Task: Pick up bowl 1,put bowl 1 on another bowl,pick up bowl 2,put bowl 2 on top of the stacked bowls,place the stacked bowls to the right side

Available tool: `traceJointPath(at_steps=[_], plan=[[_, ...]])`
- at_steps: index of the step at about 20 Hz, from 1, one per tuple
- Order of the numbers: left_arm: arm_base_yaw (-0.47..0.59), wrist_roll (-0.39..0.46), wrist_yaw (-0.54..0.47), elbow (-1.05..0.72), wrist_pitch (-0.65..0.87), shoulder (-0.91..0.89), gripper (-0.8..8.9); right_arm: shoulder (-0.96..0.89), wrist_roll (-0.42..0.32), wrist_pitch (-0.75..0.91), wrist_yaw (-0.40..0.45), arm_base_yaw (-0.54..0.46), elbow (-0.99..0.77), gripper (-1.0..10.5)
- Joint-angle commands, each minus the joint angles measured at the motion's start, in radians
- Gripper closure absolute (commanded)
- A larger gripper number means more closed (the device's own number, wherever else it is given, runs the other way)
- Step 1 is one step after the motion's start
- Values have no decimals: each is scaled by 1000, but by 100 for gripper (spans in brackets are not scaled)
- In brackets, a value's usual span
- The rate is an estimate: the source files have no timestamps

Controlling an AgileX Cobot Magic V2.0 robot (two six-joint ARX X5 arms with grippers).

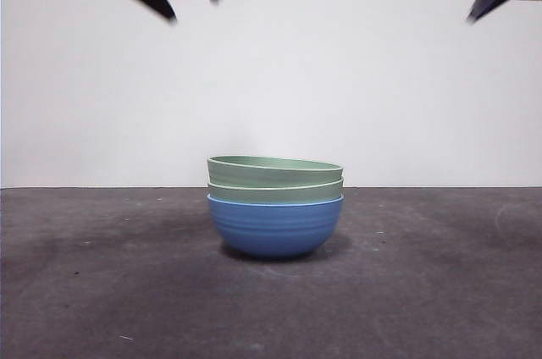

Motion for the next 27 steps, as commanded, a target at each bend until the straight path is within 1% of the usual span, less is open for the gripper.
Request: traceJointPath(at_steps=[1,4,6,8,10,13,16,17,19,20,25,27], plan=[[0,12,-2,3,-32,-91,466,112,10,66,-1,2,-6,461],[0,12,-2,3,-88,-190,466,260,32,163,-10,1,-6,461],[0,12,-2,3,-129,-240,467,357,56,240,-56,0,-6,469],[0,12,-2,3,-164,-272,467,444,84,315,-82,-5,-6,469],[0,11,-2,3,-188,-291,467,523,113,370,-81,-6,-6,470],[0,11,-1,3,-215,-301,467,611,119,389,-81,-8,-6,472],[0,11,-2,3,-227,-301,467,644,118,390,-81,-9,-6,485],[0,11,-1,3,-225,-301,467,644,117,390,-81,-9,-6,548],[0,11,-1,3,-224,-301,467,644,112,390,-81,-9,-6,763],[0,11,-1,3,-224,-301,467,644,110,390,-81,-9,-6,847],[0,12,-2,3,-224,-301,467,644,111,384,-81,-10,-6,867],[0,12,-2,3,-223,-301,467,644,111,384,-81,-10,-6,962]])
